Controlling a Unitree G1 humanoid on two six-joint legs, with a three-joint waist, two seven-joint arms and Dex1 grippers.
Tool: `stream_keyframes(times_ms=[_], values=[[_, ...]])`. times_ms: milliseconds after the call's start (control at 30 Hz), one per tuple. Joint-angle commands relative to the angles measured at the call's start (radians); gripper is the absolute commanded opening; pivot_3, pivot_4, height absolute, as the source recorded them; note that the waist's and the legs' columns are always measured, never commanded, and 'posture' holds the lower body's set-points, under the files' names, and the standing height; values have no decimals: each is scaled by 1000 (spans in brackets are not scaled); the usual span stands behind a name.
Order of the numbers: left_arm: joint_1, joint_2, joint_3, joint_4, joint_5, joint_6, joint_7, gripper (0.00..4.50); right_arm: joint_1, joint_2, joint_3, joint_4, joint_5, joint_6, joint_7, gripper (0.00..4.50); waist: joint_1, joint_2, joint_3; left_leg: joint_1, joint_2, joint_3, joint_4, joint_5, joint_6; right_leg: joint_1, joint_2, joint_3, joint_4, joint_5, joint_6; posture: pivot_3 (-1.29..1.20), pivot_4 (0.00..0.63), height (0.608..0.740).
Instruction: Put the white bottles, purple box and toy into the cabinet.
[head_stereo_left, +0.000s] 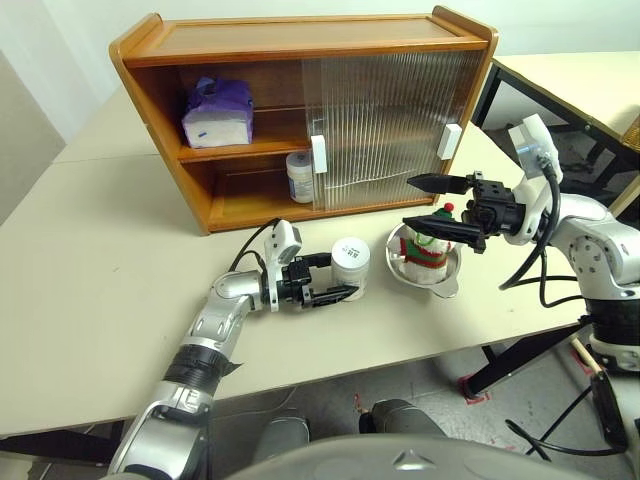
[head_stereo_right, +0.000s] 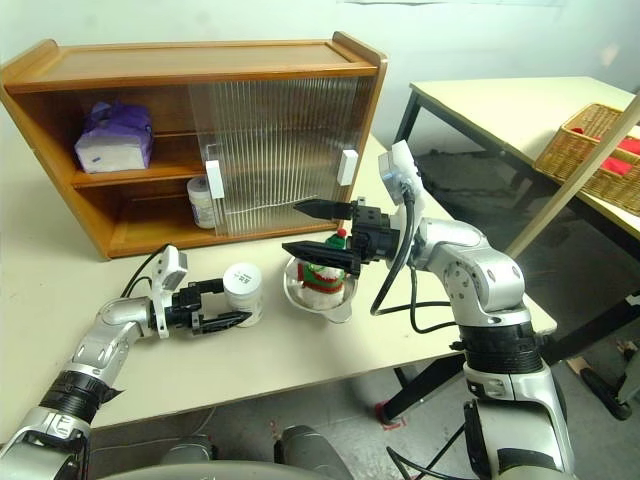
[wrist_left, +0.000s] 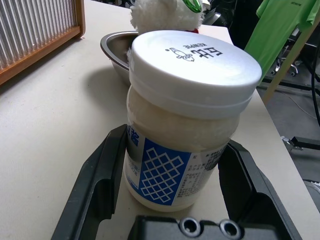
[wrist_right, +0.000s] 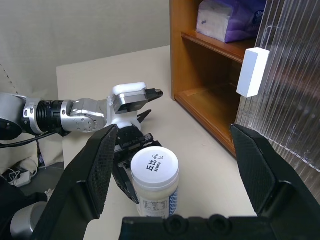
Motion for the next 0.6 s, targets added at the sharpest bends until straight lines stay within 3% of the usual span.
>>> stream_keyframes(times_ms=[33, 200, 300, 600], values=[[18, 19, 78, -44, -34, 38, 70, 3060, -6, 2, -2, -3, -1, -6, 2, 4500, -1, 0, 0, 0, 0, 0, 0, 0, 0, 0, 0, 0, 0, 0, 0, -142, 0, 740], [52, 27, 145, -151, -55, 97, 177, 3060, -2, 5, 0, 1, -2, -11, 8, 4500, -5, 1, 0, 0, 0, 1, 0, 0, 0, 0, 1, -2, 0, 0, 0, -128, 0, 740], [56, 15, 204, -189, -38, 159, 335, 3060, -2, 14, 5, 5, -4, -14, 8, 4500, -4, 1, 0, 0, -1, 3, 0, 0, 0, 0, 1, -1, -1, 0, 1, -128, 0, 740], [-28, -33, 275, -101, 12, 201, 622, 3060, -7, 20, 9, 16, -11, -20, 18, 4500, 4, 0, 0, 0, -1, 3, 1, 0, 0, 1, 1, -1, -1, 0, 1, -118, 0, 740]])
